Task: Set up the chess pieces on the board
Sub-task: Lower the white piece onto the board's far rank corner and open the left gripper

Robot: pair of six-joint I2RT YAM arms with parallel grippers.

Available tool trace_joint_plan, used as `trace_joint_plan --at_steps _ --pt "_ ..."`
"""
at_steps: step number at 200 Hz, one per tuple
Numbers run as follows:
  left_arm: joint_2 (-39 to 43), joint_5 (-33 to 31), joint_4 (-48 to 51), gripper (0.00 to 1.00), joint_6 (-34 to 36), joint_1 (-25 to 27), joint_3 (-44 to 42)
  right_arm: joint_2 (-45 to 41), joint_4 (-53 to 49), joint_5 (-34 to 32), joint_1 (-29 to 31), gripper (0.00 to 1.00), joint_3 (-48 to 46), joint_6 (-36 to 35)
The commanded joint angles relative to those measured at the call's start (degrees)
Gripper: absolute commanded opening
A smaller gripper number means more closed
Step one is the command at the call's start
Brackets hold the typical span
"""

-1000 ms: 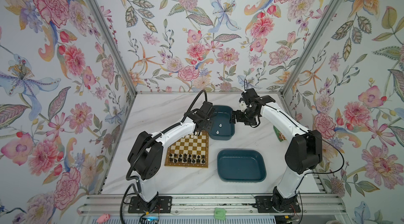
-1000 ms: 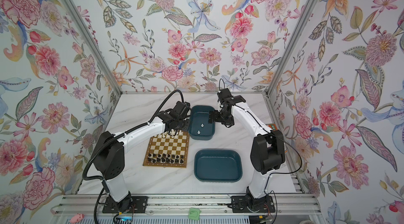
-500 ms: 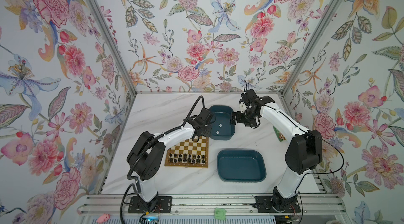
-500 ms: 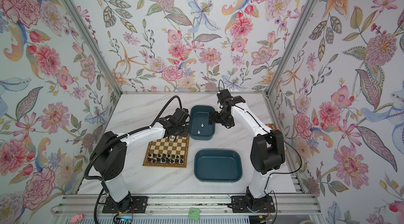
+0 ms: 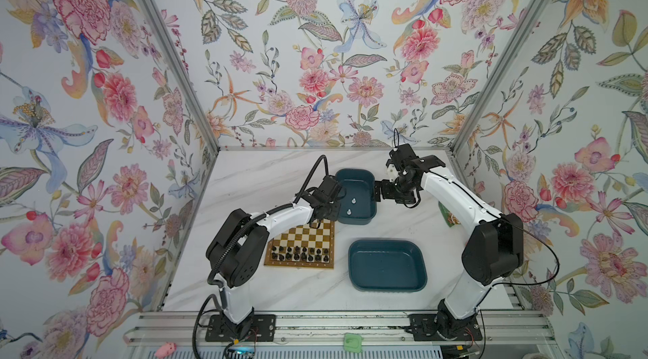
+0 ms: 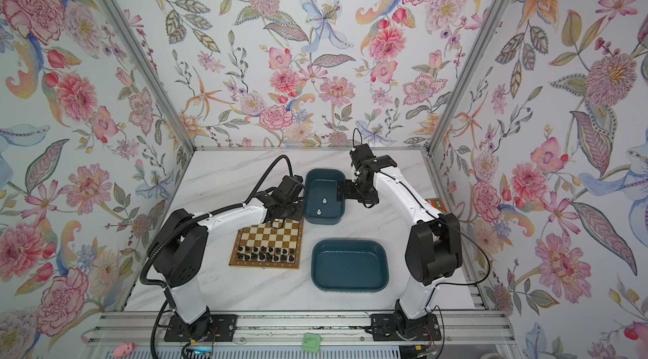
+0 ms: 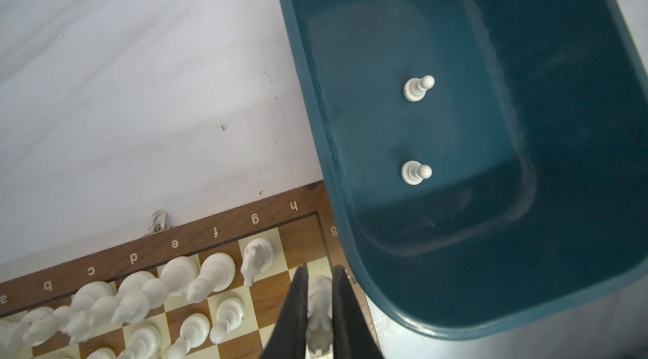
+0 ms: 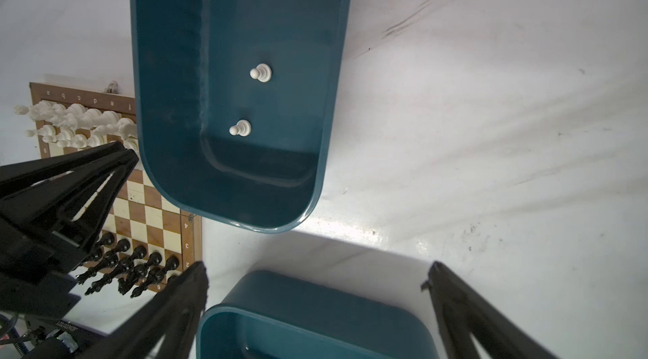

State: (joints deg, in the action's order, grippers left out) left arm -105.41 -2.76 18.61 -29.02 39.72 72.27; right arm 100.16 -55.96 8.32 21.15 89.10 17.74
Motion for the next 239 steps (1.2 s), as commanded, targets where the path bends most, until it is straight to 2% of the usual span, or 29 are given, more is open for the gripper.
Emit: trace_joint_plan --at_steps 1,69,239 --pt "-1.3 1.5 -1.4 0.10 -0.8 -0.5 -0.8 -2.0 -1.4 -1.0 -0.3 0.99 -1.3 -0.2" --pt "-2.8 2.2 -2.4 0.10 -0.4 -0.4 0.6 -2.9 -1.4 -1.1 -0.5 0.99 -2.3 -0.2" --pt "-6.7 -4.4 -3.1 0.10 1.6 -0.8 2.8 -1.6 -1.8 -0.7 -2.7 0.99 -0.7 -1.7"
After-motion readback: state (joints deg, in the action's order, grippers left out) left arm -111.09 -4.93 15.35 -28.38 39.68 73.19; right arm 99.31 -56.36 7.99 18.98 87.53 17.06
